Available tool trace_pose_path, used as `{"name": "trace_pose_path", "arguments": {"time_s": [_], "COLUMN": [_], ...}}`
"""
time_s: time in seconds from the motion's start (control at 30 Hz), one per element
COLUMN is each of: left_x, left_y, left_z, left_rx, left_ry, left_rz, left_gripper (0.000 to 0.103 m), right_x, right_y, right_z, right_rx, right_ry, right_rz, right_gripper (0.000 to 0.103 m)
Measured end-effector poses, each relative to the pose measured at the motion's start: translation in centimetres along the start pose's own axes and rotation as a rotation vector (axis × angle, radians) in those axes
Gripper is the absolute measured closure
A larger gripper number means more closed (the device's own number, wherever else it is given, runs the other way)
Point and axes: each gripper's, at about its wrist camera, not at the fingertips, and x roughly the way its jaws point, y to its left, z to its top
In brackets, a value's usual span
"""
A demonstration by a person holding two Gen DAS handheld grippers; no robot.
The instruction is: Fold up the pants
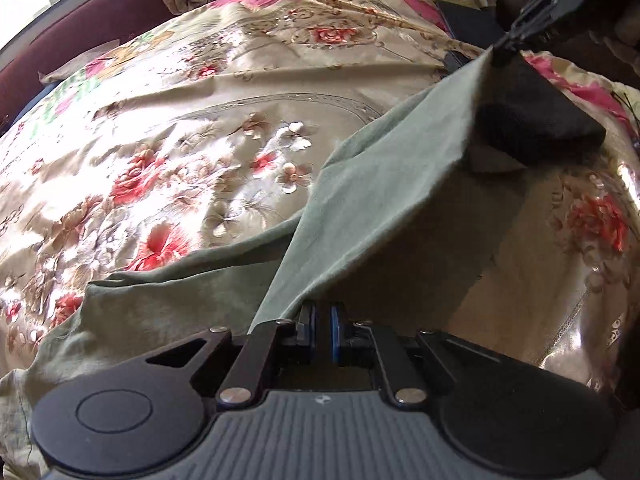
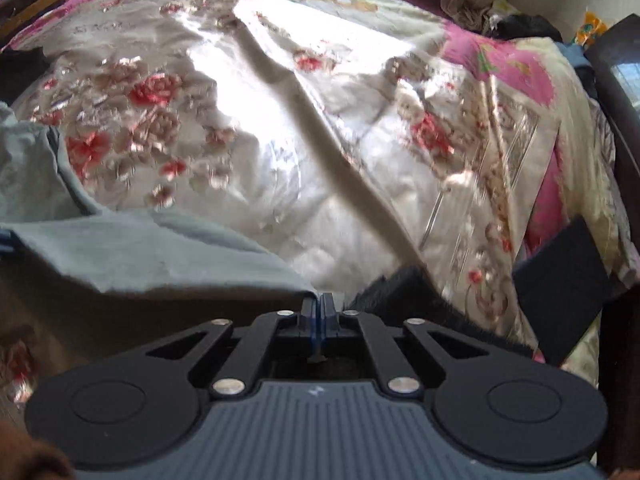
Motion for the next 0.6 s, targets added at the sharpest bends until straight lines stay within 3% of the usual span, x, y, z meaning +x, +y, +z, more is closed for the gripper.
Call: {"name": "trace_pose_path", "arguments": {"time_s": [0.1, 0.13, 0.23, 0.27, 0.33, 0.47, 0.6], "left_x": [0.3, 0.4, 0.6, 0.7, 0.9, 1.3, 1.7], "left_y": [-2.3, -3.0, -4.2, -4.7, -5.8, -8.2, -9.0], "left_z": [0.8, 1.1, 1.7, 1.9, 2.6, 4.3, 5.1], "left_rx": [0.111, 0.137, 0.167, 0.174, 0.203, 0.259, 0.27], "left_ry": [-0.011, -0.011, 0.004, 0.003, -0.013, -0.05, -0.046], "left_rz": [0.001, -0.003, -0.038, -0.042, -0.041, -0.074, -0.094], "left_gripper": [0.079, 0.079, 0.079, 0.078, 0.078, 0.074, 0.074], "right_x": [0.8, 0.4, -1.3, -1.7, -2.0, -0.1, 2.9], "right_y": [0.7, 1.3, 3.3, 4.0, 5.2, 4.7, 2.0], "right_z": [-3.0, -3.6, -4.3, -4.6, -5.2, -7.0, -9.1], "right_rx": [0.022, 0.024, 0.015, 0.012, 0.007, 0.117, 0.257], "right_ry": [0.063, 0.051, -0.016, -0.036, -0.065, -0.012, 0.053], "right_rz": [0.018, 0.021, 0.092, 0.115, 0.128, 0.155, 0.108], "right_gripper": [0.099, 0.093, 0.089, 0.082, 0.075, 0.075, 0.075]}}
